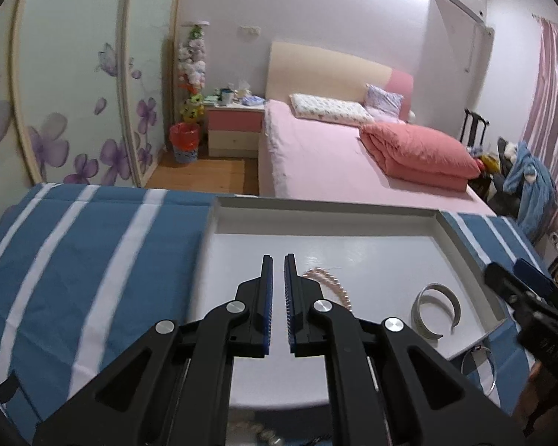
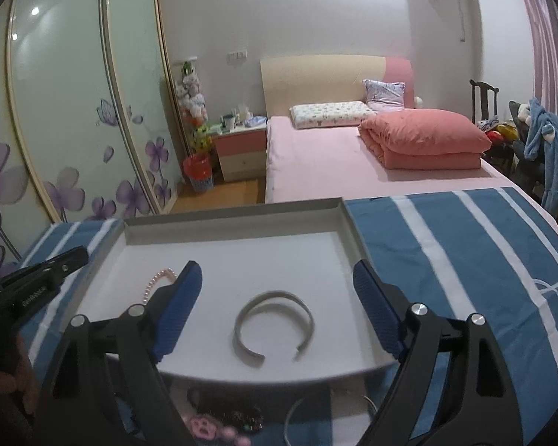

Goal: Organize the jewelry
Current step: 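Carry both bracelets into the grey tray and open both tools, then move the right tool over the silver hoop while the left tool approaches the white pearl bracelet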

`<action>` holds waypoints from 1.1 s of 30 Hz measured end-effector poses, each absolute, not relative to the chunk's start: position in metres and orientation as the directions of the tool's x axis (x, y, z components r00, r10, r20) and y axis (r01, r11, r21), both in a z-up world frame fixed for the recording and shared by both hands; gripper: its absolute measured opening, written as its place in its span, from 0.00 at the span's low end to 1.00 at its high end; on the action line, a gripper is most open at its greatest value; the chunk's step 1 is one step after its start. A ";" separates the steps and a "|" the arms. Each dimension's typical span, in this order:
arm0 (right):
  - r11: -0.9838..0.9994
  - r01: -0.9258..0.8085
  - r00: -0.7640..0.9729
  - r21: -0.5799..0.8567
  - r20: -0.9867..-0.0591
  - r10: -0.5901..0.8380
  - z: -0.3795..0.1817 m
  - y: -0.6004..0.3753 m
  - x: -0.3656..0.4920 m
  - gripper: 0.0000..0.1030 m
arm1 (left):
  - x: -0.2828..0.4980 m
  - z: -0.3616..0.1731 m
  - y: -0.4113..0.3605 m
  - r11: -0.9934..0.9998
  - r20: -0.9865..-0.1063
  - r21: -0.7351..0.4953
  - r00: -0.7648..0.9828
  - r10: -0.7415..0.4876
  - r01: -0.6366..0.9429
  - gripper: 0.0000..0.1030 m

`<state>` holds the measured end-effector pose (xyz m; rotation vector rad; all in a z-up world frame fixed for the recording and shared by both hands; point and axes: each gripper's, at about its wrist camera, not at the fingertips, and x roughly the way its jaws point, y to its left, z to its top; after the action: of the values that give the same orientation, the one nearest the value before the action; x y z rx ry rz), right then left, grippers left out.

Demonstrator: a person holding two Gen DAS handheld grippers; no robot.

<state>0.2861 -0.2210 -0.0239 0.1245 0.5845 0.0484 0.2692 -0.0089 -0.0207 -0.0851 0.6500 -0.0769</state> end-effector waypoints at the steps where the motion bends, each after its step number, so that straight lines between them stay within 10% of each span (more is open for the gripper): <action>1: 0.991 -0.007 0.836 0.136 -0.542 0.080 -0.021 -0.224 0.283 0.79 | 0.261 -0.017 -0.003 0.994 -0.592 -0.103 0.801 -0.091 0.037 0.07; 8: 0.990 0.009 0.855 0.142 -0.515 0.066 -0.008 -0.245 0.237 0.79 | 0.213 -0.010 0.028 0.994 -0.567 -0.109 0.822 -0.056 -0.007 0.38; 33: 0.997 0.066 0.622 0.048 -0.783 -0.003 -0.090 -0.235 0.245 0.74 | 0.158 -0.053 0.043 0.999 -0.680 -0.033 0.733 -0.019 -0.004 0.50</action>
<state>0.2447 -0.2345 -0.0903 0.0750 0.8984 -0.0402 0.1580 0.0432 -0.0528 -0.0327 0.7475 -0.0080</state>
